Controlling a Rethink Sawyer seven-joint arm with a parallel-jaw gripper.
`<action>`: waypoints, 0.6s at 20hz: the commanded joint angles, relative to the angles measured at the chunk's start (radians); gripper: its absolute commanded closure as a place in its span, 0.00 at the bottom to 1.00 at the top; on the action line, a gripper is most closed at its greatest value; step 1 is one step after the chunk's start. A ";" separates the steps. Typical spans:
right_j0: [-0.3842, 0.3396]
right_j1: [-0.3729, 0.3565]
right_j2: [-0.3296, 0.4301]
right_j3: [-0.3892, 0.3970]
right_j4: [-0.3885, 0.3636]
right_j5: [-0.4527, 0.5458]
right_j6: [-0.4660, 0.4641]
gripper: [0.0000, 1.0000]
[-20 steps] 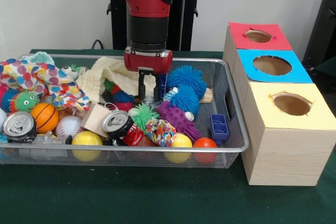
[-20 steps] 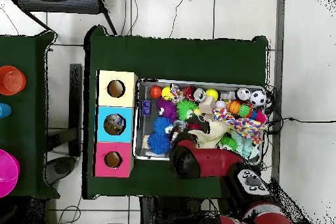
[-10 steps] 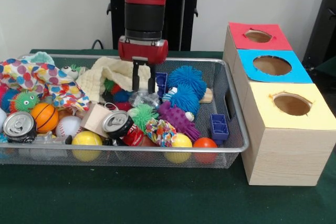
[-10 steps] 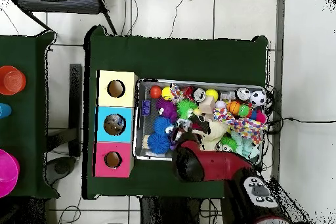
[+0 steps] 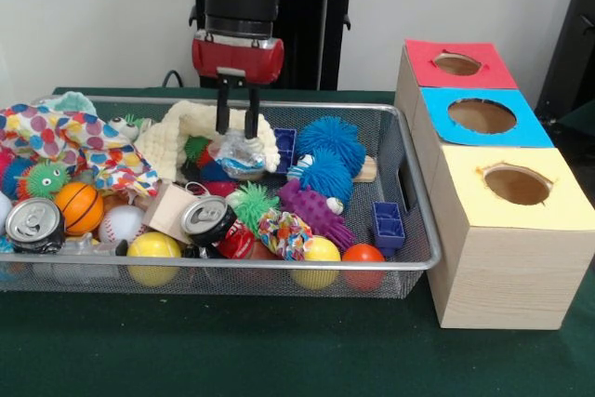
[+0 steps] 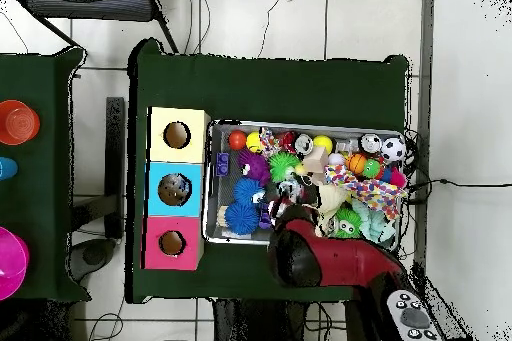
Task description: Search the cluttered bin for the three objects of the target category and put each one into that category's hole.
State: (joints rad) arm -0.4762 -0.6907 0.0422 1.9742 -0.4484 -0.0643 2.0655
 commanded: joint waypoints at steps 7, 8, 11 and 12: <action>-0.054 -0.147 0.138 0.127 0.066 0.168 0.090 1.00; -0.054 -0.155 0.140 0.134 0.072 0.172 0.092 1.00; -0.047 -0.182 0.142 0.146 0.086 0.186 0.095 1.00; -0.047 -0.190 0.144 0.151 0.090 0.190 0.095 1.00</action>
State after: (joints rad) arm -0.5176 -0.8189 0.0759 2.0558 -0.4203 0.0066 2.0655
